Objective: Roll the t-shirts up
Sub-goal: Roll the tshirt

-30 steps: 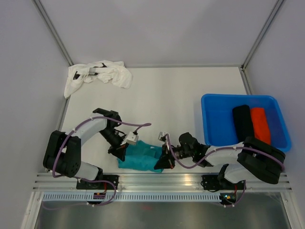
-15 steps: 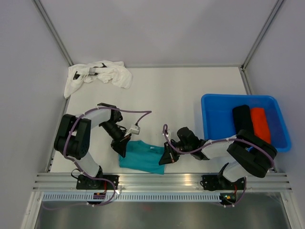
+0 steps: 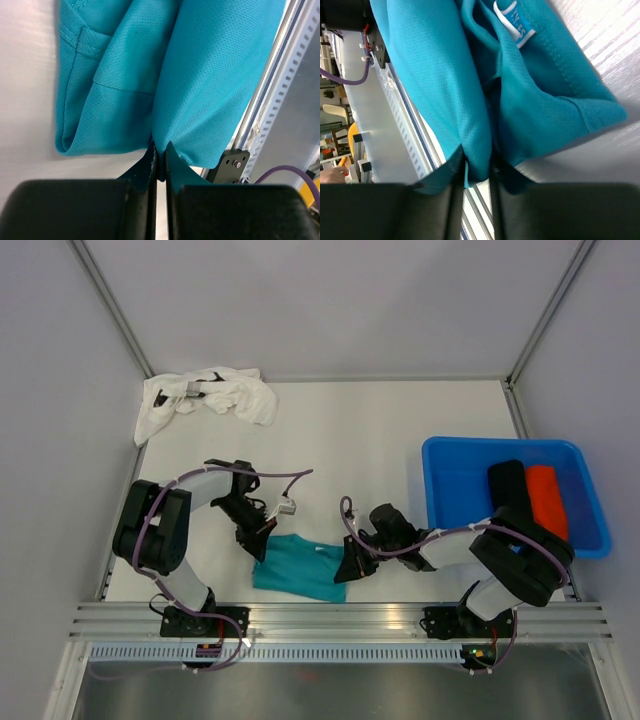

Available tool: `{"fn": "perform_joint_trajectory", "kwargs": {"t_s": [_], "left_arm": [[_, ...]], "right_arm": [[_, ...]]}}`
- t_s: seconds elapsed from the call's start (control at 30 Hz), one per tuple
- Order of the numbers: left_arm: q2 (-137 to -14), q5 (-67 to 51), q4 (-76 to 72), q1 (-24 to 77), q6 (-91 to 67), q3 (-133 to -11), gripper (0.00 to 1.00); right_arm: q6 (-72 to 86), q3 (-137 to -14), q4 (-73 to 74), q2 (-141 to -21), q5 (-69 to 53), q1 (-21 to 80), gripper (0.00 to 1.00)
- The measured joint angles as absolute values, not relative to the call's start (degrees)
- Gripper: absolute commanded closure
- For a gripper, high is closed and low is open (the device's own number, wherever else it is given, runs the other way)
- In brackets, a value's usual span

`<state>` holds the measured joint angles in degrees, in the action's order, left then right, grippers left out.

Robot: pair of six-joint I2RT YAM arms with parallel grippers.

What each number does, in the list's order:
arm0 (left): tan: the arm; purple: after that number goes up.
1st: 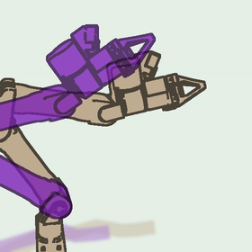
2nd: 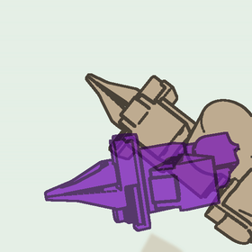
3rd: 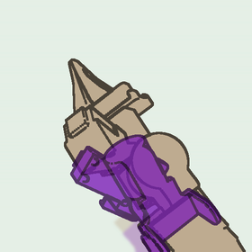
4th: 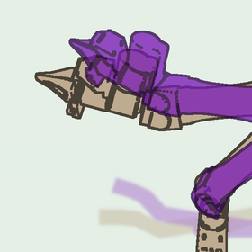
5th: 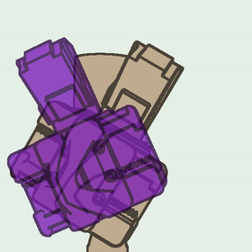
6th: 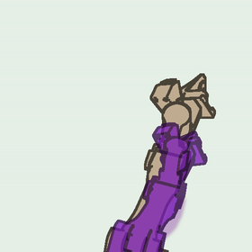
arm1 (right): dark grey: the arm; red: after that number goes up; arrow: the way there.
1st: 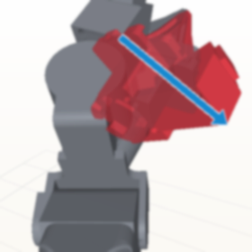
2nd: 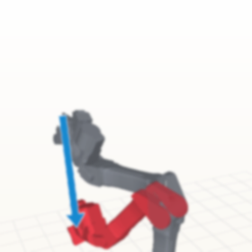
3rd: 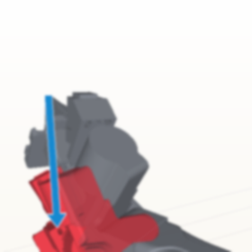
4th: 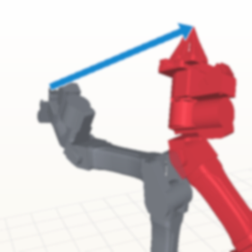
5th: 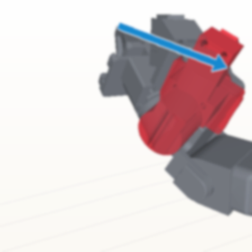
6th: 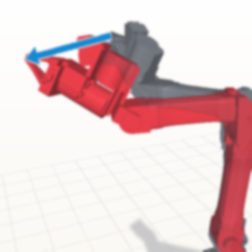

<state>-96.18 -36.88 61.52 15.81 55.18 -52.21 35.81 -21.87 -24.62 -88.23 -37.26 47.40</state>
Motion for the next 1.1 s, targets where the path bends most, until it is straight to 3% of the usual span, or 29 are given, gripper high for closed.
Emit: {"fn": "perform_joint_trajectory", "kwargs": {"t_s": [0.17,0.3,0.33,0.43,0.57,0.6,0.67,1.1], "left_arm": [[-96.2,-36.1,60.0,15.8,52.9,-51.0,0.98],[-96.2,-35.7,59.5,15.8,52.0,-51.0,0.98],[-96.1,-35.6,59.5,15.8,51.8,-51.0,0.98],[-95.8,-35.2,59.4,15.8,51.5,-51.0,0.98],[-95.6,-34.7,59.4,15.8,51.0,-51.0,0.94],[-95.6,-34.7,59.3,15.8,50.9,-51.0,0.93],[-95.5,-34.5,59.3,15.8,50.8,-51.0,0.89],[-92.0,-31.7,58.3,15.8,49.9,-51.0,0.64]], "right_arm": [[33.2,-25.1,-16.7,-85.4,-33.6,47.4,0.61],[28.0,-29.5,-3.3,-77.6,-24.7,48.7,0.59],[26.7,-31.3,-0.1,-75.8,-22.4,49.5,0.53],[23.7,-35.9,6.7,-71.2,-16.1,51.6,0.53],[22.0,-38.2,9.7,-67.6,-10.3,54.7,0.72],[22.1,-38.0,9.1,-67.8,-10.0,55.7,0.86],[22.5,-36.9,5.7,-69.0,-10.5,57.8,0.99],[33.2,-30.2,-20.4,-83.8,-13.3,58.0,1.0]]}}
